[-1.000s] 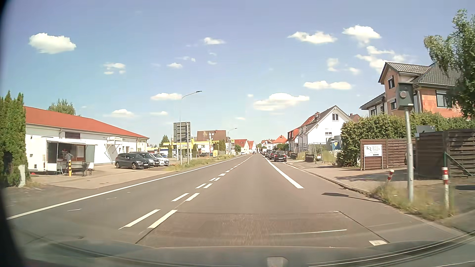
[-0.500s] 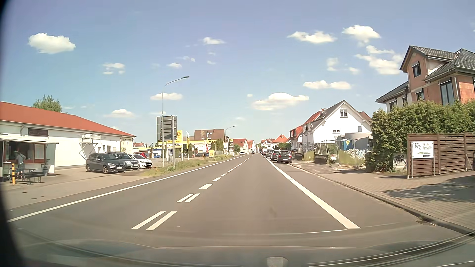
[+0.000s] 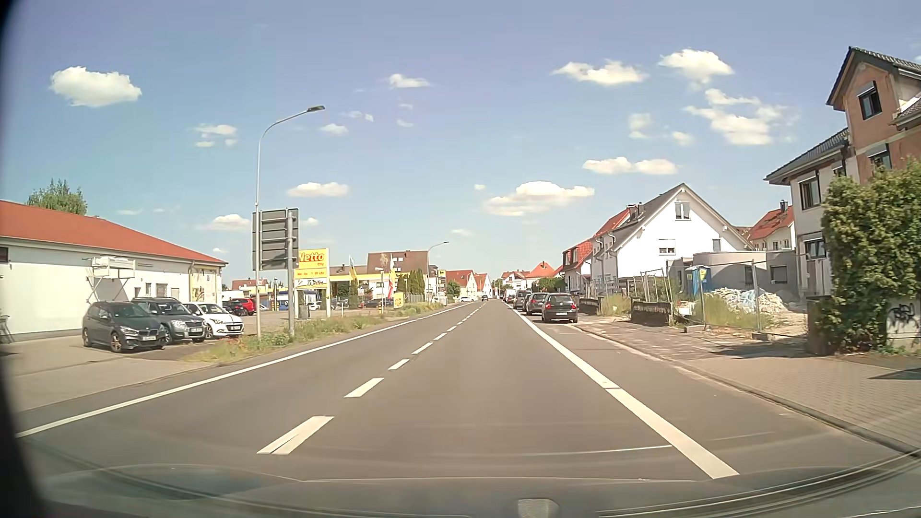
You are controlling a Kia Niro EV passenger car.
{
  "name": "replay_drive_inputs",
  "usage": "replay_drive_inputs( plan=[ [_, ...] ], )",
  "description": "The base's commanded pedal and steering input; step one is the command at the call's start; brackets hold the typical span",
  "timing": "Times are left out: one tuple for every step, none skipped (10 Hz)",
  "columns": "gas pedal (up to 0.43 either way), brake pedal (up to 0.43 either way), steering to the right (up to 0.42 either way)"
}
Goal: Follow the waypoints while adhering to traffic rules and regulations
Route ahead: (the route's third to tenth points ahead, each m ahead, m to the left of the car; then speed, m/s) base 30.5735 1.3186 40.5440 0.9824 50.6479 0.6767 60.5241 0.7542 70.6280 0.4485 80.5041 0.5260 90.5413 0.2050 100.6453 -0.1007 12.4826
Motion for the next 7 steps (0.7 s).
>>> replay_drive_inputs(
  plan=[
    [0.020, 0.030, 0.006],
    [0.020, 0.030, 0.005],
    [0.020, 0.030, 0.005],
    [0.020, 0.030, 0.001],
    [0.020, 0.030, -0.002],
    [0.020, 0.030, -0.001],
    [0.020, 0.030, 0.001]
  ],
)
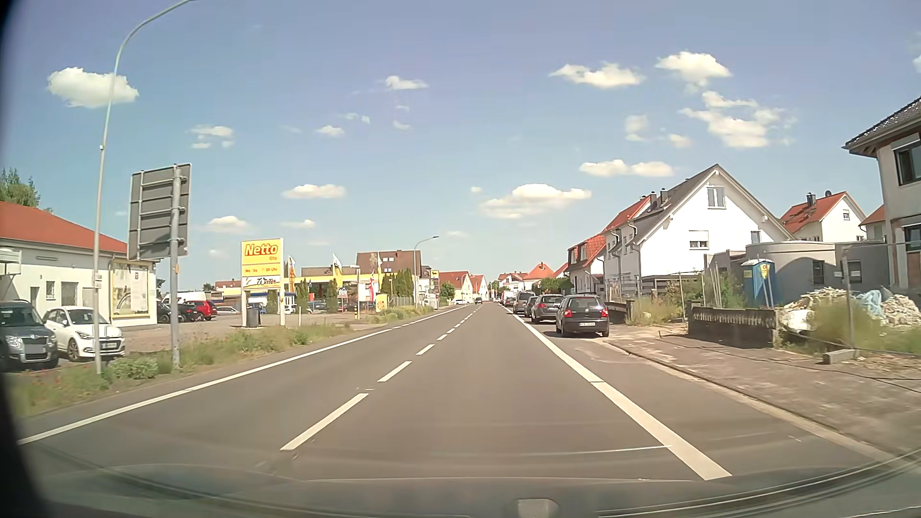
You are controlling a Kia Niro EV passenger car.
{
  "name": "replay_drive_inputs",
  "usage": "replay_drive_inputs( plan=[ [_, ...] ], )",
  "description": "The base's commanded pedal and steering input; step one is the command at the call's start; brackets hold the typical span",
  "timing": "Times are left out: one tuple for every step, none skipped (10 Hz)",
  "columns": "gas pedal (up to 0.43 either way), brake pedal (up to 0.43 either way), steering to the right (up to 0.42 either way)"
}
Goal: Follow the waypoints while adhering to traffic rules and regulations
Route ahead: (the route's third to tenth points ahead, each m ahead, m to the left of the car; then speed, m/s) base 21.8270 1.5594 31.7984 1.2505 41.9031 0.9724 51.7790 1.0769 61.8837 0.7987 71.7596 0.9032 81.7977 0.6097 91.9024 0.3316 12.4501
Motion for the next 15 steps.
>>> replay_drive_inputs(
  plan=[
    [0.020, 0.030, 0.001],
    [0.020, 0.030, 0.001],
    [0.020, 0.030, 0.001],
    [0.020, 0.030, 0.001],
    [0.020, 0.030, 0.001],
    [0.020, 0.030, 0.001],
    [0.020, 0.030, 0.001],
    [0.020, 0.030, 0.000],
    [0.020, 0.030, -0.001],
    [0.020, 0.030, -0.002],
    [0.020, 0.030, -0.002],
    [0.008, 0.030, -0.002],
    [0.000, 0.030, -0.002],
    [0.000, 0.030, -0.001],
    [0.000, 0.030, -0.001]
  ],
)
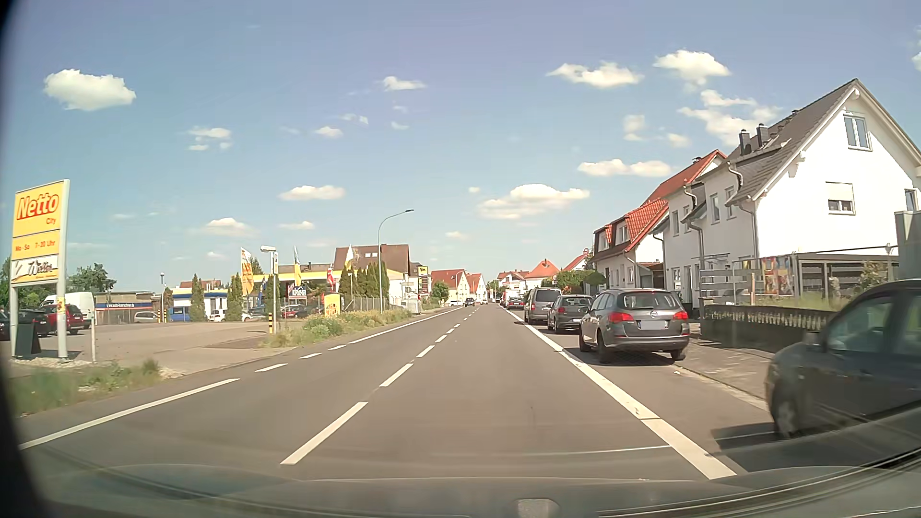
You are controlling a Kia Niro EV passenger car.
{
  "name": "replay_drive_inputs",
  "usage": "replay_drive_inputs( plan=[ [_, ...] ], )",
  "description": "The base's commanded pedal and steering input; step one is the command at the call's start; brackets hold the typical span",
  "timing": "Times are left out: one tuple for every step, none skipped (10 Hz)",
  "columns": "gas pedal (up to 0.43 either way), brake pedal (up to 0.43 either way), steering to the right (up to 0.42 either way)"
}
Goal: Follow the waypoints while adhering to traffic rules and regulations
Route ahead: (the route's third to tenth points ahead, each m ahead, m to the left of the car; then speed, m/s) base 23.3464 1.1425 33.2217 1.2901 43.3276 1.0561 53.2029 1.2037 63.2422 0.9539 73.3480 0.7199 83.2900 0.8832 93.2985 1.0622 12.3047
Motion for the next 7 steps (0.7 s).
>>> replay_drive_inputs(
  plan=[
    [0.000, 0.030, -0.001],
    [0.000, 0.030, -0.001],
    [0.000, 0.030, -0.001],
    [0.000, 0.030, -0.001],
    [0.000, 0.030, -0.001],
    [0.000, 0.030, -0.001],
    [0.000, 0.030, -0.001]
  ],
)
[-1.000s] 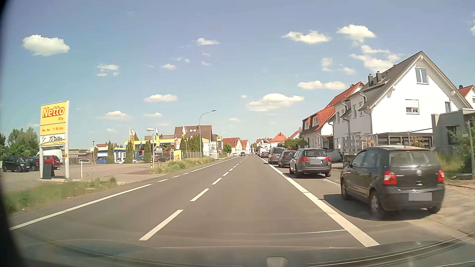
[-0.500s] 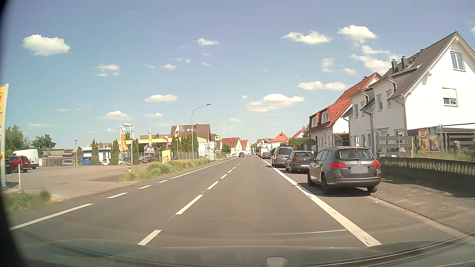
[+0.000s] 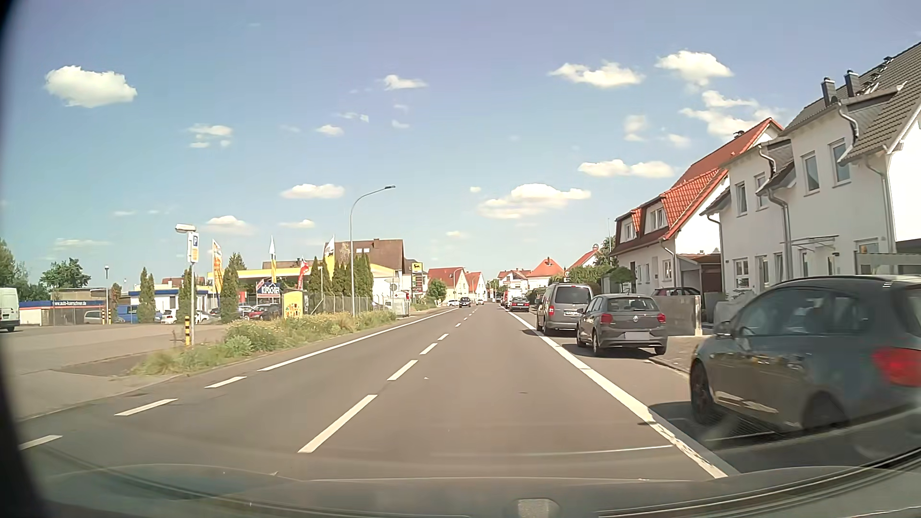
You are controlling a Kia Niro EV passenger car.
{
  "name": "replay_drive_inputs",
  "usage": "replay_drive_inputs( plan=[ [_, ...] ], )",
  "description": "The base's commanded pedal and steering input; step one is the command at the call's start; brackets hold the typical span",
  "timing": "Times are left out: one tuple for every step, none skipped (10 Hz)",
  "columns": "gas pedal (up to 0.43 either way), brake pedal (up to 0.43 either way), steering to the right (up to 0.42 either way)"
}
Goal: Follow the waypoints while adhering to traffic rules and regulations
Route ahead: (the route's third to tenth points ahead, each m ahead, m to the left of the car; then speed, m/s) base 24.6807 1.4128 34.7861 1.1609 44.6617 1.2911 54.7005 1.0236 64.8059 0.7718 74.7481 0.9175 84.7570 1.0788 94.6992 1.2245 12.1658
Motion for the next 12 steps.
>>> replay_drive_inputs(
  plan=[
    [0.000, 0.030, -0.001],
    [0.000, 0.030, -0.001],
    [0.000, 0.030, -0.001],
    [0.000, 0.030, -0.001],
    [0.000, 0.030, -0.001],
    [0.000, 0.030, -0.001],
    [0.000, 0.030, -0.001],
    [0.000, 0.030, -0.001],
    [0.000, 0.030, -0.001],
    [0.000, 0.030, -0.001],
    [0.000, 0.030, -0.001],
    [0.000, 0.030, -0.001]
  ],
)
